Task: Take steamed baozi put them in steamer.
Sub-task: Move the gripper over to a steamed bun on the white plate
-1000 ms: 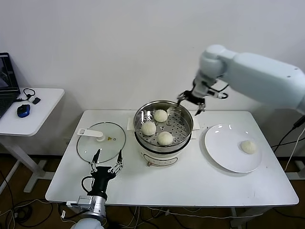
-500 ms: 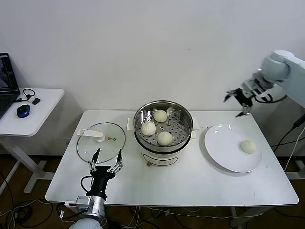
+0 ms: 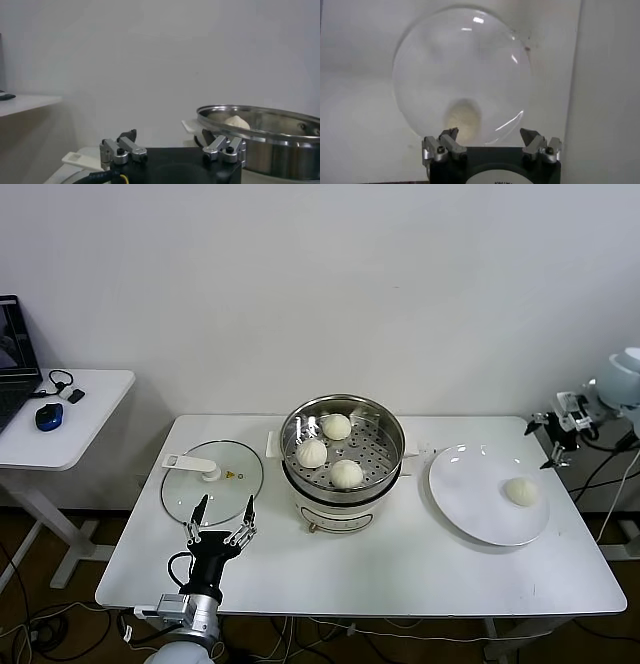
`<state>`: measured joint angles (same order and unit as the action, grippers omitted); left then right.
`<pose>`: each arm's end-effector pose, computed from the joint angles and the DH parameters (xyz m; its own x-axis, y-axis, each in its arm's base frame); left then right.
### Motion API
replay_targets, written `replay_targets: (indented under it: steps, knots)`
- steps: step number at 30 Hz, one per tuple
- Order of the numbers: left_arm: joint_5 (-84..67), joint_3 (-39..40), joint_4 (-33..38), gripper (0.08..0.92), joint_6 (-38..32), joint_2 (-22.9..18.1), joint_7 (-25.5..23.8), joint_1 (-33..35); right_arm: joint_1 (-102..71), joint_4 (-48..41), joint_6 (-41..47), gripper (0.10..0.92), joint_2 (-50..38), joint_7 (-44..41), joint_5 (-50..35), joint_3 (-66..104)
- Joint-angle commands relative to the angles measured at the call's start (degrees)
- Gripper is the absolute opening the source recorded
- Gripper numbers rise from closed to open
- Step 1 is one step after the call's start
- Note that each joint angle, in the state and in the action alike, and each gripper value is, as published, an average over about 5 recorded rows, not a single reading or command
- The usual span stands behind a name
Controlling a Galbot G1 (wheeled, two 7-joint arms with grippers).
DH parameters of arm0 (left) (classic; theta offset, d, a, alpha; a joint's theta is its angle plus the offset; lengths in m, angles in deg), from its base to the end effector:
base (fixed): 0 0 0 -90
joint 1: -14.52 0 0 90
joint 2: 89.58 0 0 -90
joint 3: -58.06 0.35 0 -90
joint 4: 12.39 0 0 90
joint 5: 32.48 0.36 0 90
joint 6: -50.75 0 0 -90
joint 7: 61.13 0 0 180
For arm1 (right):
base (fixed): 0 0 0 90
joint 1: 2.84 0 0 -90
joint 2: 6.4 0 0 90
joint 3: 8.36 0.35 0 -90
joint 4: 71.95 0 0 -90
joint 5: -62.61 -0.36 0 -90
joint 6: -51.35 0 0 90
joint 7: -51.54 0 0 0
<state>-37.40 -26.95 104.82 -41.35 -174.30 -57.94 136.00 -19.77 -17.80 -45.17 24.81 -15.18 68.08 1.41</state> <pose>0.1743 -0.0107 -0.3262 -0.9970 0.0621 0.0468 0.0597 0.9969 -0.0503 0.5277 -0.3307 -0.1089 -0.2460 -0.0041 0.9693 -0.9689 -0.0273 -0.2460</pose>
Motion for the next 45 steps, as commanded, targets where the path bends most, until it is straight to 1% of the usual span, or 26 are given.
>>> replay_targets:
  steps: [1,10,15,19,31,45]
  knots:
    - [-0.02,-0.06,-0.3,0.823,0.04,-0.11,0.01,0.06,-14.84,-9.07,-4.02,0.823,3.97,1.4,14.69,17.48]
    - [-0.14,-0.91,-0.71,0.823,0.03,-0.13,0.0,0.17,-16.5,-12.79,-4.52,0.823,8.35,1.22,16.26,19.6]
    - [-0.22,-1.19,-0.8,0.823,0.02,-0.13,-0.02,0.26,-17.48,-15.19,-5.81,0.823,10.33,1.35,19.43,21.63]
    - [-0.21,-1.25,-1.02,0.823,-0.05,-0.18,-0.01,0.32,-18.32,-16.15,-5.93,0.823,11.42,1.45,19.58,22.62]
    - [-0.15,-1.32,-1.14,0.823,-0.07,-0.22,-0.01,0.48,-19.11,-17.71,-6.42,0.823,12.96,2.32,19.92,23.85]
    - [-0.09,-1.33,-1.05,0.823,-0.23,-0.33,0.01,0.81,-18.78,-18.44,-7.01,0.823,13.67,2.35,23.23,24.52]
